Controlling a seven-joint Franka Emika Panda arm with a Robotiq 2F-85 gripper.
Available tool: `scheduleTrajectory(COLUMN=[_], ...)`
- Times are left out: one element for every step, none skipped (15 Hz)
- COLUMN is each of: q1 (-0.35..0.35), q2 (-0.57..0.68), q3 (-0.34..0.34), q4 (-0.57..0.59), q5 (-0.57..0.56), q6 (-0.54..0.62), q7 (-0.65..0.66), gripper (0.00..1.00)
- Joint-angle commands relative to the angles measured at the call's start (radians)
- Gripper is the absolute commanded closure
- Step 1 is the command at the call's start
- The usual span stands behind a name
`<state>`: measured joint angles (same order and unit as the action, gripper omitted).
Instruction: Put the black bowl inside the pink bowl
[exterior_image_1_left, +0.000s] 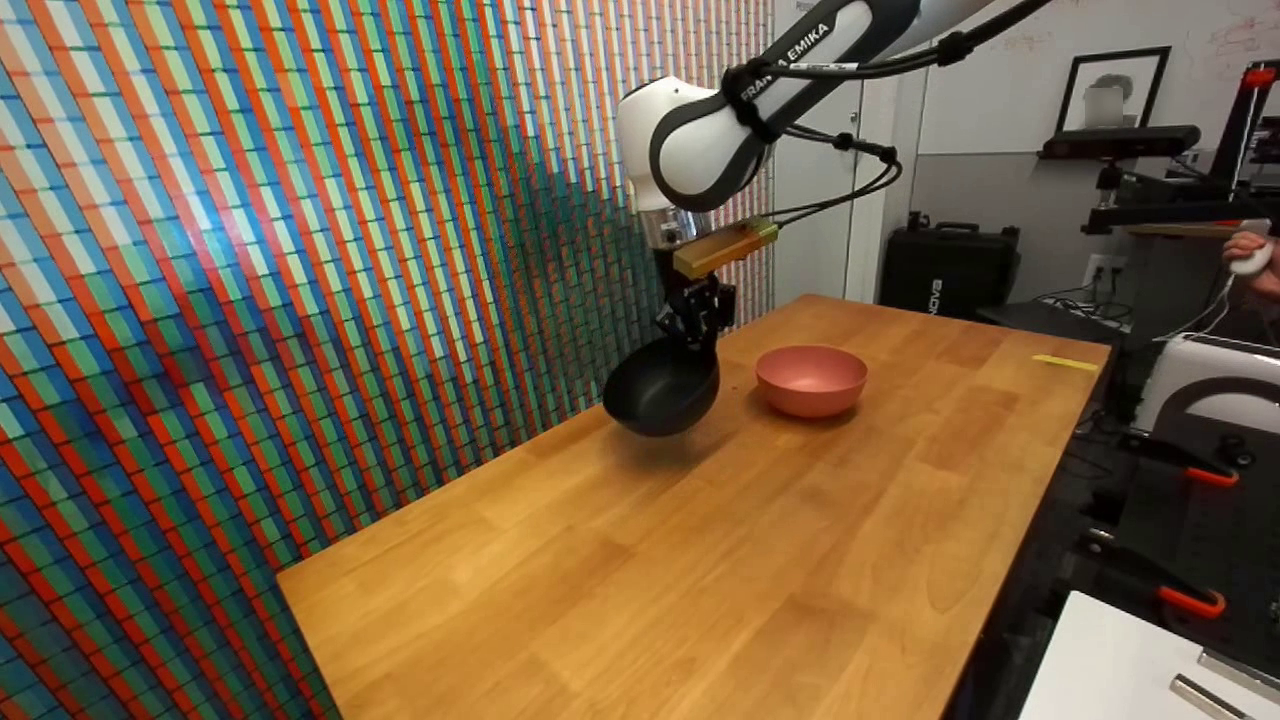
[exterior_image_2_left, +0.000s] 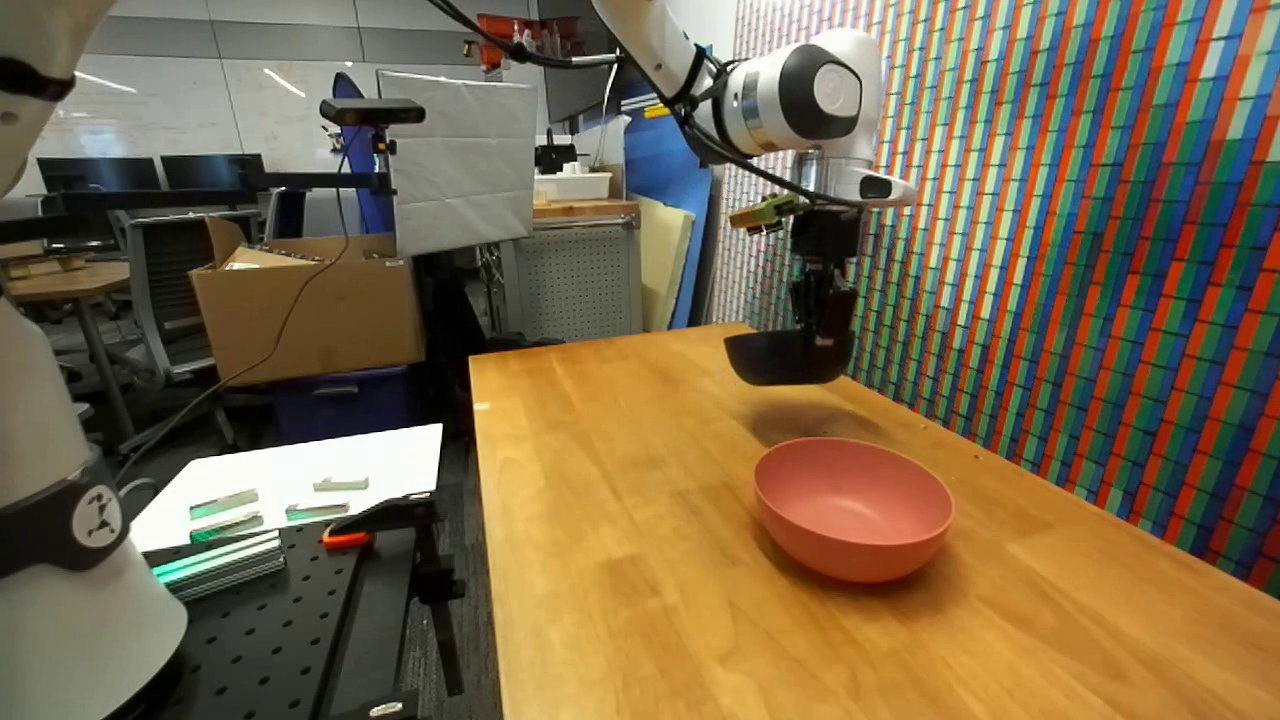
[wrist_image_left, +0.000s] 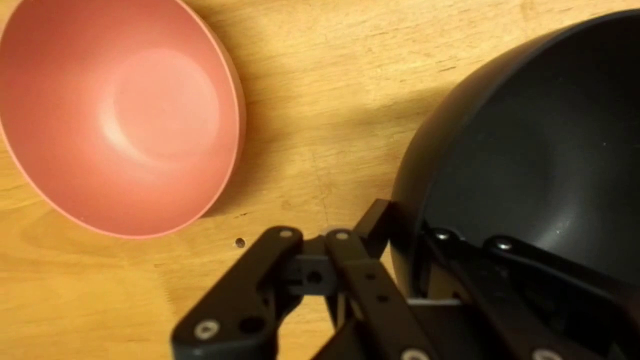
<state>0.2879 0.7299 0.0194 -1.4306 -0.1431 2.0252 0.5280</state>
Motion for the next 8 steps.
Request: scheduleTrajectory(q1=[-0.016, -0.025, -0.034, -0.043, -0.055, -0.067, -0.083, -0.097], q2=[-0.064, -0.085, -0.105, -0.123, -0.146, -0.167, -0.193, -0.216], q3=[-0.007, -0.011, -0.016, -0.023, -0.030, -0.037, -0.042, -0.046], q4=[-0.020, -0.041, -0.062, -0.081, -0.109, -0.135, -0.170, -0.199], q5=[0.032, 0.033, 0.033, 0.032, 0.033, 0.035, 0.041, 0.048], q6=[-0.021, -0.015, -0.012, -0.007, -0.003, 0.003, 0.010, 0.013], q7=[-0.024, -0.021, -0.017, -0.013, -0.012, -0.011, -0.011, -0.013], gripper=[0.96, 0.96, 0.96, 0.96, 0.96, 0.96, 0.96, 0.96])
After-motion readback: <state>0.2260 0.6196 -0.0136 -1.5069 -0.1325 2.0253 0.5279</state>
